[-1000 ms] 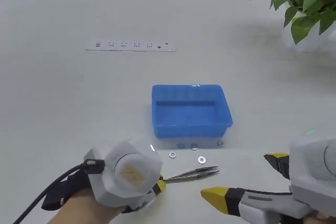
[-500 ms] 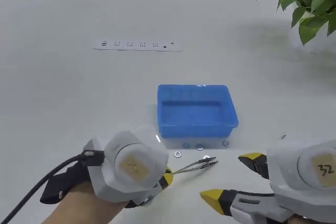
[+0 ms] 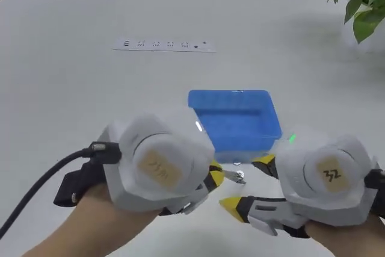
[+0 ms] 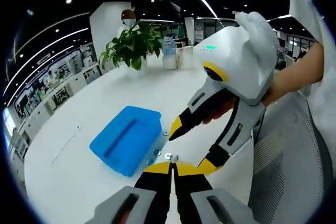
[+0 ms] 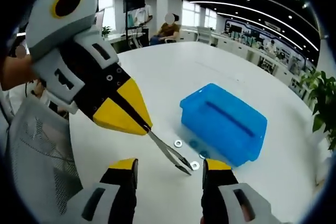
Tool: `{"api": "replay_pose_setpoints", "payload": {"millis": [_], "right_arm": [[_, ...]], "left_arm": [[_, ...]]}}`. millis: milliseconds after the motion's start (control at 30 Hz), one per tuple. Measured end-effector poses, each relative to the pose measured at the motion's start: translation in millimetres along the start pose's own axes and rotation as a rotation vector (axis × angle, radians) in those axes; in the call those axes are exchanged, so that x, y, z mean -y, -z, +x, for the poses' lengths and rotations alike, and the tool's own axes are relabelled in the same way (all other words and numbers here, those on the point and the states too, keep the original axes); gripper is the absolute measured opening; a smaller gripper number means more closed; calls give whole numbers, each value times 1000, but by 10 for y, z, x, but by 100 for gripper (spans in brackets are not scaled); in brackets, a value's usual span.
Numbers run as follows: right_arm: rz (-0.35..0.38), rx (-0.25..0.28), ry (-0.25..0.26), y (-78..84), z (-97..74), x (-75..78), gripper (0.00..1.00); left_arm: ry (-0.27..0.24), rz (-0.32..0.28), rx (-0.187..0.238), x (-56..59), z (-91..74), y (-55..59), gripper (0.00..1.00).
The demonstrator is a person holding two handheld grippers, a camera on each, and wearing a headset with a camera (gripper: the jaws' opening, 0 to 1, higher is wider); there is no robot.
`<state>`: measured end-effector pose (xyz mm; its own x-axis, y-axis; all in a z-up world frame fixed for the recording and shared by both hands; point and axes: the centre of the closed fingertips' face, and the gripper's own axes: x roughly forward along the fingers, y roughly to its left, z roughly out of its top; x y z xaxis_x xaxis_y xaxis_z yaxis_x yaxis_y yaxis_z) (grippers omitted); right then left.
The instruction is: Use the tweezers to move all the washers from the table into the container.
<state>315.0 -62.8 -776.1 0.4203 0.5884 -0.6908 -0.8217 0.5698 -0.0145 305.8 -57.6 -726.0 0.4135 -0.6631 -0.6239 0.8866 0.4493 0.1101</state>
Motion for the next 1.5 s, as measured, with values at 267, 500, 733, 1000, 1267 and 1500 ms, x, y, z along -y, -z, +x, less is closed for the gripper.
{"api": "replay_pose_setpoints", "payload": {"millis": [267,500,733,1000,1267,1500], "right_arm": [[-11,39,-16,-135,158,4,21],[-4,86,-32,-286,200,35,10],[44,107,-58,-308,247,77,8],[42,88,-62,-252,330,86,8],[15,73,-59,-238,324,106,10],[-67,71,-63,-344,325,92,7]], "left_arm": [[-10,31,23,-49,-73,-108,0],[-37,76,32,-151,-115,-179,0],[-44,76,27,-214,-78,-183,0],[-38,83,6,-244,-1,-117,0],[-38,71,11,-276,13,-118,0],[-46,66,18,-285,26,-128,0]]}}
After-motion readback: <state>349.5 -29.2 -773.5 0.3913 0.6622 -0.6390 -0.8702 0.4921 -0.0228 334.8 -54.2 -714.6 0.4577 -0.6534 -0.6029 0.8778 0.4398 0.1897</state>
